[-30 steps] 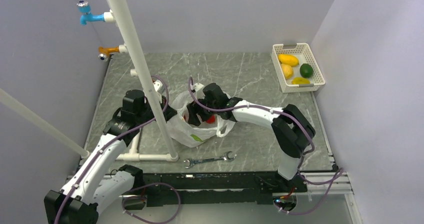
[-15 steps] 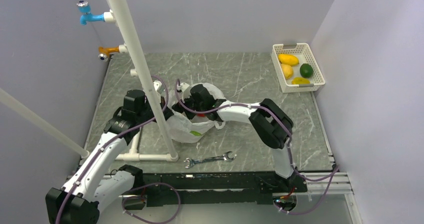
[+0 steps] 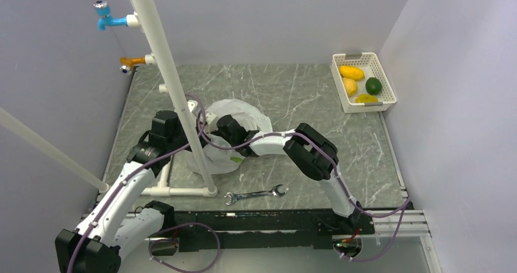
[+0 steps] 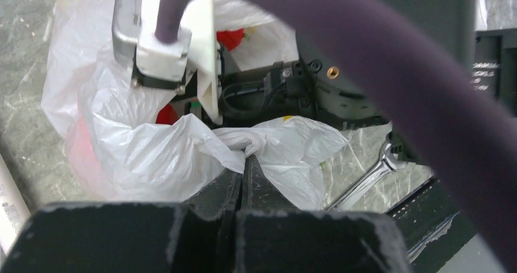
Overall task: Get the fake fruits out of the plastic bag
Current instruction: Take out the fake fruit from the plastic bag.
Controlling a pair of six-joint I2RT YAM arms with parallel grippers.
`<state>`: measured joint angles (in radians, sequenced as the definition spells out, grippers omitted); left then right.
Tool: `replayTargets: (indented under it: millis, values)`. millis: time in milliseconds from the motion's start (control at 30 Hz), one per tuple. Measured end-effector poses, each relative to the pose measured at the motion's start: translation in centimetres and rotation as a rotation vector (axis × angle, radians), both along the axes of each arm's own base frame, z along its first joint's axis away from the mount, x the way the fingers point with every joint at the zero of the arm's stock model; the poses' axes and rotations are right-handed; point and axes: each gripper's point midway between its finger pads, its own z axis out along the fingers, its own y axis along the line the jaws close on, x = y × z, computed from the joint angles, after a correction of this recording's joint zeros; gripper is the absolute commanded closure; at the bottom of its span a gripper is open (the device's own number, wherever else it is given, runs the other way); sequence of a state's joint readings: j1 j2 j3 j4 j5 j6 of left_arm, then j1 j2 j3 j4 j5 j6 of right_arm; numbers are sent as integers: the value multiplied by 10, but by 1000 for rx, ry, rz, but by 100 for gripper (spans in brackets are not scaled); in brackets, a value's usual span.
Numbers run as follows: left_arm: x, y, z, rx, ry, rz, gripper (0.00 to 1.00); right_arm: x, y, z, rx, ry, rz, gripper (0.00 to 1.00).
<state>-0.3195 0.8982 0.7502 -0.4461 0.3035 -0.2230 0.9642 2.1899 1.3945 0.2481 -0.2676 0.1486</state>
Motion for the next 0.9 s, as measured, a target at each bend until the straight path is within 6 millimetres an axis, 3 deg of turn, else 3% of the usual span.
replayTargets:
  millis: [167,300,533,600,700,900]
  values:
    - [0,-15,18,-83,-43,-58,100,-5,-3,0,49,16,5,1]
    - [2,-41,32,-192,-23,-153,100,3,-28,2,61,51,-41,1]
    - [25,-71,50,-276,48,-225,100,38,-76,15,41,35,-156,1]
    - [25,-73,61,-289,28,-236,100,43,-86,26,36,8,-177,1]
    - [23,-70,70,-276,-12,-229,100,42,-85,48,58,-32,-166,1]
    - [7,-38,62,-183,-88,-131,100,29,-56,65,68,-87,-121,1]
